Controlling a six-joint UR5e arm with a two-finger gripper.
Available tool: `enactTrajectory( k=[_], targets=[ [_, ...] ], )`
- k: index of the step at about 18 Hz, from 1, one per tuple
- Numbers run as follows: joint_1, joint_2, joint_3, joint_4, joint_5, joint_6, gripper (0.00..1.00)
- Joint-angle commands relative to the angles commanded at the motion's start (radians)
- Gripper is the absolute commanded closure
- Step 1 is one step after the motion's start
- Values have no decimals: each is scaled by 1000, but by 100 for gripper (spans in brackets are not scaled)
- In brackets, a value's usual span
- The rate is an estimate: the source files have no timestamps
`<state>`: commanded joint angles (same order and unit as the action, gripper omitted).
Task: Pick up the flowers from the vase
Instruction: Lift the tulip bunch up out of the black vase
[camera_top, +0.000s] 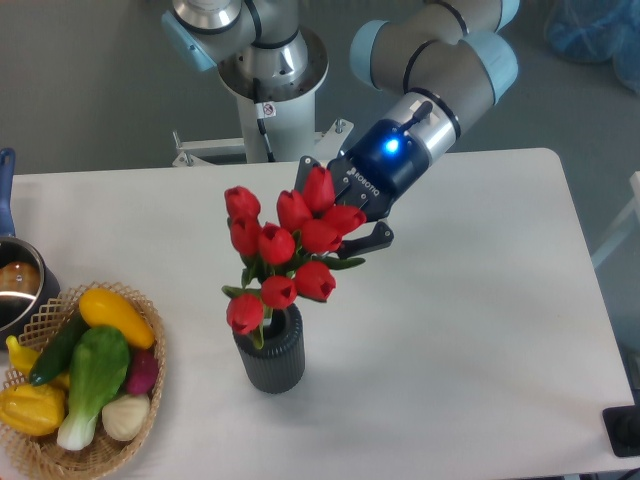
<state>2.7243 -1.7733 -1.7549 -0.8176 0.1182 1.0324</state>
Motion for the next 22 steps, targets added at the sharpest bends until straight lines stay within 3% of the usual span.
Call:
enactTrajectory(
  k=[16,22],
  targets=[
    [89,20,58,2,-37,27,98],
    [106,38,69,2,96,117,98]
  ],
)
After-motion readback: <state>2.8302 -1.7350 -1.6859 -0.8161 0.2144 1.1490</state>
